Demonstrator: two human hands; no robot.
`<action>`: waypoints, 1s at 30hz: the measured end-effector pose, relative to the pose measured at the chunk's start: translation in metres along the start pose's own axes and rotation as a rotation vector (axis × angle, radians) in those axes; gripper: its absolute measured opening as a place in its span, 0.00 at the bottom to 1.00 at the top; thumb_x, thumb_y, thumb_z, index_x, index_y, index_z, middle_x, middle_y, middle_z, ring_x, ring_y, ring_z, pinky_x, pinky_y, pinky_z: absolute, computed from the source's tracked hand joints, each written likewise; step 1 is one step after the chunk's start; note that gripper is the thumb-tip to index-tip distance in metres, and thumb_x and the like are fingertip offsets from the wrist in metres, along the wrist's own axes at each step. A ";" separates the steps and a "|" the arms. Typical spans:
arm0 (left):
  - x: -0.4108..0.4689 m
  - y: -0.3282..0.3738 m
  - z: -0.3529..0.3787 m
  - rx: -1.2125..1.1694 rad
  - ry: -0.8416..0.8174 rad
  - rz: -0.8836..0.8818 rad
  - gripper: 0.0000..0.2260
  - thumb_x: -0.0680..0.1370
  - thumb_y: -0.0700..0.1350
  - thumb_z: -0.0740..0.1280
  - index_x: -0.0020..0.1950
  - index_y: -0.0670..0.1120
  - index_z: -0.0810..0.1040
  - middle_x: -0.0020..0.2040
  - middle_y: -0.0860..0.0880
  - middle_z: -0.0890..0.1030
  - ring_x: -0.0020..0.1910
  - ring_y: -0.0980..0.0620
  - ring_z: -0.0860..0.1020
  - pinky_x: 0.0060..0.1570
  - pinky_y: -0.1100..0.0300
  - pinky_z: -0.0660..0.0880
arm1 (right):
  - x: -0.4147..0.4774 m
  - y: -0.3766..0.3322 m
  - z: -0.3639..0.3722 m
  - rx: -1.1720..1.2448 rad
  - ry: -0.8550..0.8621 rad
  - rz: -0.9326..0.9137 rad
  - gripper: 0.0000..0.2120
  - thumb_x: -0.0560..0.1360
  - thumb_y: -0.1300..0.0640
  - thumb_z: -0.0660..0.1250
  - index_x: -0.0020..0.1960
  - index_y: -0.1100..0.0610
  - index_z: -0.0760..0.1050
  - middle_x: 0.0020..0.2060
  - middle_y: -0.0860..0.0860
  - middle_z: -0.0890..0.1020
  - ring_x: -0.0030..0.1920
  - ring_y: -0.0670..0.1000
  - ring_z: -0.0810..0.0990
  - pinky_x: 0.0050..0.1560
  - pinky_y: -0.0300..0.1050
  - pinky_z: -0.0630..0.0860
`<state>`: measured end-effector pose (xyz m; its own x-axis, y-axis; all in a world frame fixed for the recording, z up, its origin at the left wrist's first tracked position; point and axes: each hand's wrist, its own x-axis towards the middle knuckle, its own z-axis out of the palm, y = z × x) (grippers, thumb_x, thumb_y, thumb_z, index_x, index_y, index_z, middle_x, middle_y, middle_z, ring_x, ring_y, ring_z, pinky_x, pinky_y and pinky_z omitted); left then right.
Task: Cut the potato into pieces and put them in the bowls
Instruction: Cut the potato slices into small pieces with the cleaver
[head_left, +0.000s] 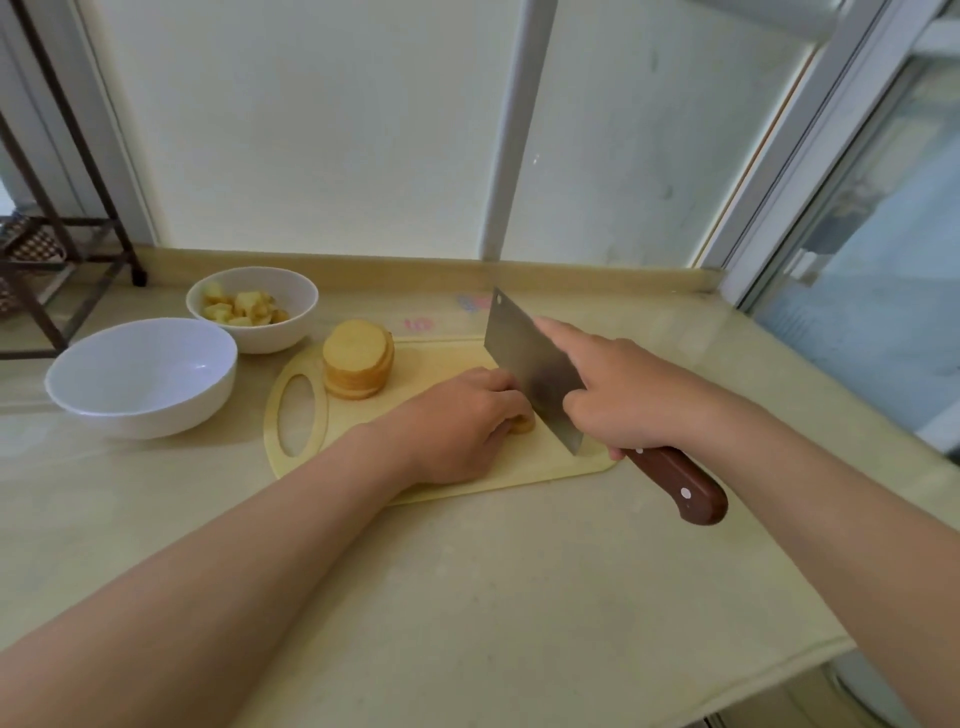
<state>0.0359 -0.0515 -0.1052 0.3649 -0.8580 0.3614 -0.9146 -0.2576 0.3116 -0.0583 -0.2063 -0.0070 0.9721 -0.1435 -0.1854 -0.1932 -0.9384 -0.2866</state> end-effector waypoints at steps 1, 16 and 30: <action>0.000 -0.001 0.000 0.000 -0.003 -0.002 0.10 0.79 0.41 0.61 0.58 0.45 0.80 0.56 0.47 0.77 0.53 0.46 0.75 0.55 0.51 0.74 | -0.002 -0.001 0.000 -0.006 0.000 0.004 0.43 0.76 0.63 0.57 0.83 0.35 0.45 0.55 0.52 0.75 0.28 0.50 0.84 0.30 0.45 0.81; -0.001 -0.003 0.003 0.008 0.001 -0.006 0.11 0.80 0.41 0.61 0.59 0.45 0.79 0.56 0.46 0.76 0.53 0.45 0.74 0.55 0.51 0.73 | -0.024 -0.011 -0.002 -0.053 -0.022 0.032 0.41 0.78 0.62 0.57 0.83 0.35 0.45 0.48 0.46 0.74 0.32 0.53 0.86 0.30 0.44 0.79; 0.001 -0.008 0.006 -0.010 0.020 0.028 0.11 0.75 0.41 0.61 0.54 0.44 0.81 0.50 0.45 0.77 0.46 0.44 0.76 0.47 0.48 0.75 | 0.009 -0.017 0.008 -0.009 0.006 0.023 0.43 0.78 0.63 0.58 0.84 0.38 0.43 0.51 0.51 0.79 0.30 0.52 0.85 0.29 0.45 0.80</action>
<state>0.0422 -0.0529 -0.1125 0.3427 -0.8556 0.3879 -0.9228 -0.2292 0.3097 -0.0473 -0.1890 -0.0119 0.9682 -0.1665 -0.1865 -0.2140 -0.9375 -0.2743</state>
